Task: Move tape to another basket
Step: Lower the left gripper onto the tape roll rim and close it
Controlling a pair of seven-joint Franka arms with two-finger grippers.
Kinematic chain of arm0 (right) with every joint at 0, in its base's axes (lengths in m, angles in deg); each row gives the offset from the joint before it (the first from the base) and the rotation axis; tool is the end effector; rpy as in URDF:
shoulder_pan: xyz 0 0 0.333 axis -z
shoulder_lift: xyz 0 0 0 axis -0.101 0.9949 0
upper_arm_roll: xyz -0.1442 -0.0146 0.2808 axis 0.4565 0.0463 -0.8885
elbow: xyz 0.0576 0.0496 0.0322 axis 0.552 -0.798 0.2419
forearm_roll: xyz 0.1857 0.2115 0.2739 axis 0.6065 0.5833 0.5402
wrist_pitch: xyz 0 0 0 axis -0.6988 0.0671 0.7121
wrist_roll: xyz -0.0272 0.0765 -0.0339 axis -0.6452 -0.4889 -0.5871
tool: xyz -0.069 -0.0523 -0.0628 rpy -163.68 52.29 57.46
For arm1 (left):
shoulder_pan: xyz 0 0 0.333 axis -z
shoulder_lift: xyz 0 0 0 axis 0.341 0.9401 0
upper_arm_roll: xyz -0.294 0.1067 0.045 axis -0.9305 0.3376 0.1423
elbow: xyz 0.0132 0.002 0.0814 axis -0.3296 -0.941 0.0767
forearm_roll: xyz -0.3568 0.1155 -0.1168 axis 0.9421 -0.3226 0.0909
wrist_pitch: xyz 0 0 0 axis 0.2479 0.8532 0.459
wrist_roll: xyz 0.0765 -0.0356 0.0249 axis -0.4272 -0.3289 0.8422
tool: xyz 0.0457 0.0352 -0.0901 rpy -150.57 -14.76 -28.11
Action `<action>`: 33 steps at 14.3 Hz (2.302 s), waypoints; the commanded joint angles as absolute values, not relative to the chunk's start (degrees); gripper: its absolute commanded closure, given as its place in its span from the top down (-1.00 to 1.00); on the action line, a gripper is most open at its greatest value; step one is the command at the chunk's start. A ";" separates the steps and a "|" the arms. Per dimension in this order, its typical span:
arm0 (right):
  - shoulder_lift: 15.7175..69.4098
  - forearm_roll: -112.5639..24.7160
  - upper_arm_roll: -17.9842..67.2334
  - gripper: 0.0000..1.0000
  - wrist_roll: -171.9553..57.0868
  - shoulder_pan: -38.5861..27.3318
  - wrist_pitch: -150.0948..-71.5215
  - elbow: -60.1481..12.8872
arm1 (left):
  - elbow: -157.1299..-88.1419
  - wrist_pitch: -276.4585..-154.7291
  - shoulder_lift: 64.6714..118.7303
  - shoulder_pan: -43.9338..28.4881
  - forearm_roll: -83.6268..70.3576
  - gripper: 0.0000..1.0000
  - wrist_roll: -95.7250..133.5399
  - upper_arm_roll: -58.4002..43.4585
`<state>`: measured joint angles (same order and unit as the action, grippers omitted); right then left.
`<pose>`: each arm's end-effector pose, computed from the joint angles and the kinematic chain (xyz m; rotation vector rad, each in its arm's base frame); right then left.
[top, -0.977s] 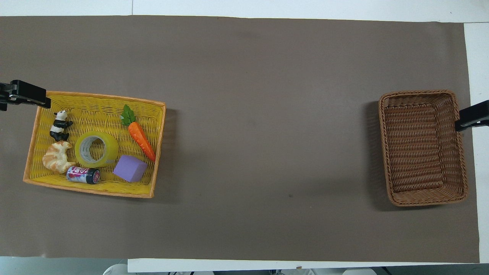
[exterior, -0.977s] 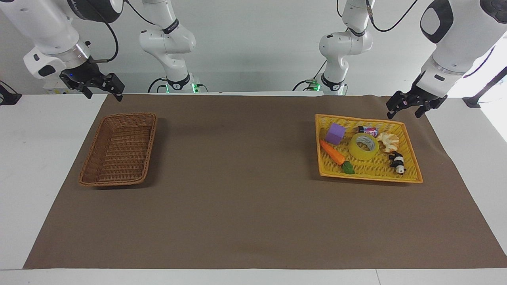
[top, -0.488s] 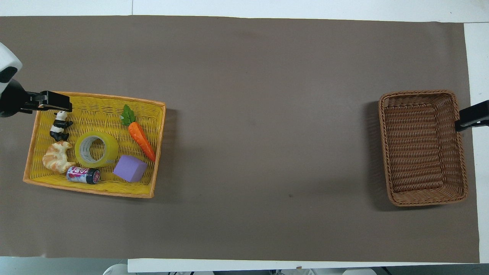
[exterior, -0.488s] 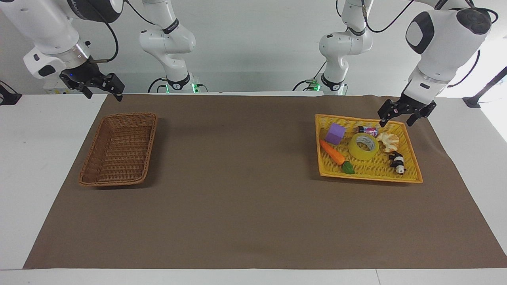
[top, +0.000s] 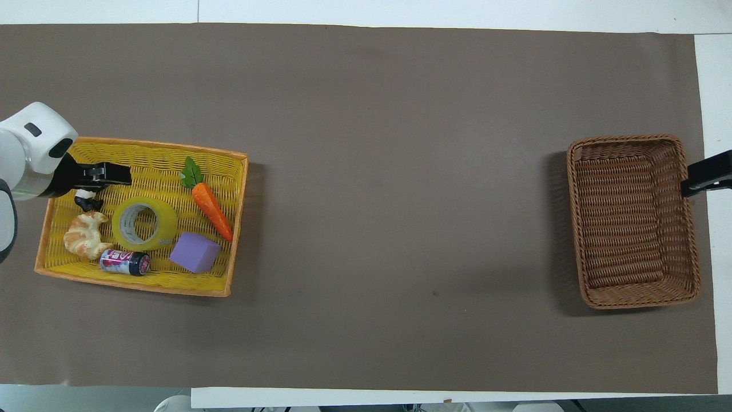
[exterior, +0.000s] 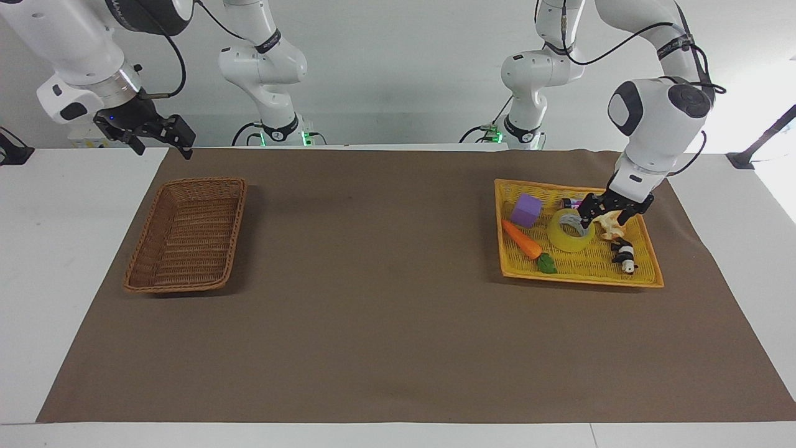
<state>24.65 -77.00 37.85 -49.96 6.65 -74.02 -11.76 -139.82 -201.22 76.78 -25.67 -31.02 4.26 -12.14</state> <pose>0.5170 -0.0689 0.6231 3.0993 -0.1752 -0.2345 0.5177 -0.0190 0.4223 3.1390 -0.0189 0.0694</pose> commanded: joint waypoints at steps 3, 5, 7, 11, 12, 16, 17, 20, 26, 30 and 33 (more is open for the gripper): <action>23.71 -75.83 37.89 1.00 -50.93 6.94 -73.98 -12.87 | -147.02 -208.24 76.63 -27.06 -30.72 0.62 1.79 -12.27; 23.71 -75.83 37.89 1.00 -50.93 6.85 -73.98 -12.87 | -149.40 -210.53 76.72 -27.06 -30.72 0.55 1.79 -12.27; 23.71 -75.83 37.89 1.00 -50.93 6.94 -73.98 -12.87 | -150.63 -210.89 76.72 -26.88 -30.72 0.45 1.62 -12.27; 23.71 -75.83 37.89 1.00 -50.93 6.94 -73.98 -12.87 | -151.78 -211.07 76.54 -26.71 -30.72 0.37 1.27 -12.27; 23.71 -75.83 37.89 1.00 -50.93 6.94 -73.98 -12.87 | -152.13 -211.07 76.54 -26.88 -30.72 0.35 0.75 -12.27; 23.71 -75.83 37.89 1.00 -50.93 6.94 -73.98 -12.87 | -153.62 -211.86 76.45 -27.06 -30.72 0.32 -0.93 -12.27; 23.71 -75.83 37.89 1.00 -50.93 6.94 -73.98 -12.87 | -153.71 -211.86 76.37 -27.06 -30.72 0.33 -0.84 -12.27; 23.71 -75.83 37.89 1.00 -50.93 6.85 -73.98 -12.87 | -154.33 -212.39 76.19 -27.06 -30.72 0.32 -0.93 -12.27; 23.71 -75.83 37.80 1.00 -50.93 6.85 -73.98 -12.87 | -155.20 -213.27 76.63 -27.59 -30.72 0.25 -0.93 -12.27; 23.71 -75.83 37.89 1.00 -50.93 6.85 -73.98 -12.87 | -155.21 -215.19 76.98 -27.59 -30.72 0.25 -0.93 -12.27; 23.71 -75.83 37.89 1.00 -50.93 6.85 -73.98 -12.87 | -155.12 -215.64 77.07 -28.29 -30.72 0.25 -0.93 -12.27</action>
